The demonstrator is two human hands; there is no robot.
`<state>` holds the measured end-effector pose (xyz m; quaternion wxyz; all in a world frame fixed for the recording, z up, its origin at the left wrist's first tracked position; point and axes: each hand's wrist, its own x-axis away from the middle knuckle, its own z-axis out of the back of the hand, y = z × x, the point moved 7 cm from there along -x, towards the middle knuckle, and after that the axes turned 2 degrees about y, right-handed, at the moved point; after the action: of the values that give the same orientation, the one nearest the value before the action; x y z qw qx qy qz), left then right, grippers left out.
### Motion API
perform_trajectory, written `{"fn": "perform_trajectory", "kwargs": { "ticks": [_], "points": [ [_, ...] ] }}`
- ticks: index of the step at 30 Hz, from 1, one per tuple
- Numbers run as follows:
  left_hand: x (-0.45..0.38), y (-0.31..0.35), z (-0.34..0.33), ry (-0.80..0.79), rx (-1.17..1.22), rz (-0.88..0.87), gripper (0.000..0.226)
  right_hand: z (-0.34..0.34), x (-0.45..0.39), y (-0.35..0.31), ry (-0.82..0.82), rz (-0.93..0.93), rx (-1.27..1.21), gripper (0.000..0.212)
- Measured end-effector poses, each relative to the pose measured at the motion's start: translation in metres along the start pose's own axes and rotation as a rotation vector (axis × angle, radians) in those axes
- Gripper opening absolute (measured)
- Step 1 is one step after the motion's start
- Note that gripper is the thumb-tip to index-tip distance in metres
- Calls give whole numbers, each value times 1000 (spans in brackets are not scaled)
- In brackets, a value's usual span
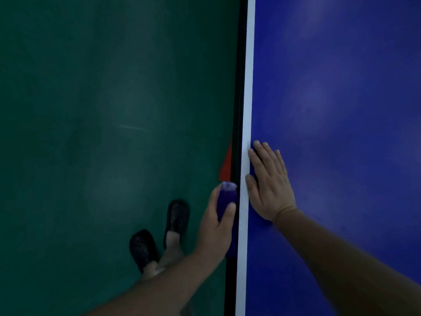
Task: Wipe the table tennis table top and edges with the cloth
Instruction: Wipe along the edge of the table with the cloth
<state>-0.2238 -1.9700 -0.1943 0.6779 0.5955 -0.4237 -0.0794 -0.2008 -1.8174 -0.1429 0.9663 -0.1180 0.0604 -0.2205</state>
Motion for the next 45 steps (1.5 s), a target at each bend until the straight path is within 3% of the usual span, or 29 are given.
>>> {"fn": "perform_trajectory", "kwargs": {
  "ticks": [4, 6, 14, 23, 27, 33, 37, 45],
  "points": [
    [7, -12, 0, 3, -27, 42, 48, 1, -1, 0, -12, 3, 5, 56],
    [-8, -4, -2, -6, -41, 39, 40, 1, -1, -1, -13, 4, 7, 56],
    [-134, 59, -5, 29, -126, 66, 34, 1, -3, 1, -38, 1, 25, 55],
    [-71, 78, -3, 52, -195, 61, 34, 1, -2, 4, -93, -41, -11, 59],
    [-116, 91, -4, 94, -136, 72, 27, 6, -7, 2, -114, -17, -99, 61],
    [-236, 133, -9, 170, -179, -4, 29, 29, -127, 56, -10, -50, -78, 56],
    [-286, 145, -9, 202, -197, 43, 36, 7, -195, 85, -149, -69, 31, 62],
    [-234, 129, -13, 209, -127, 46, 39, 4, -200, 86, -166, -49, 33, 63]
  ]
}}
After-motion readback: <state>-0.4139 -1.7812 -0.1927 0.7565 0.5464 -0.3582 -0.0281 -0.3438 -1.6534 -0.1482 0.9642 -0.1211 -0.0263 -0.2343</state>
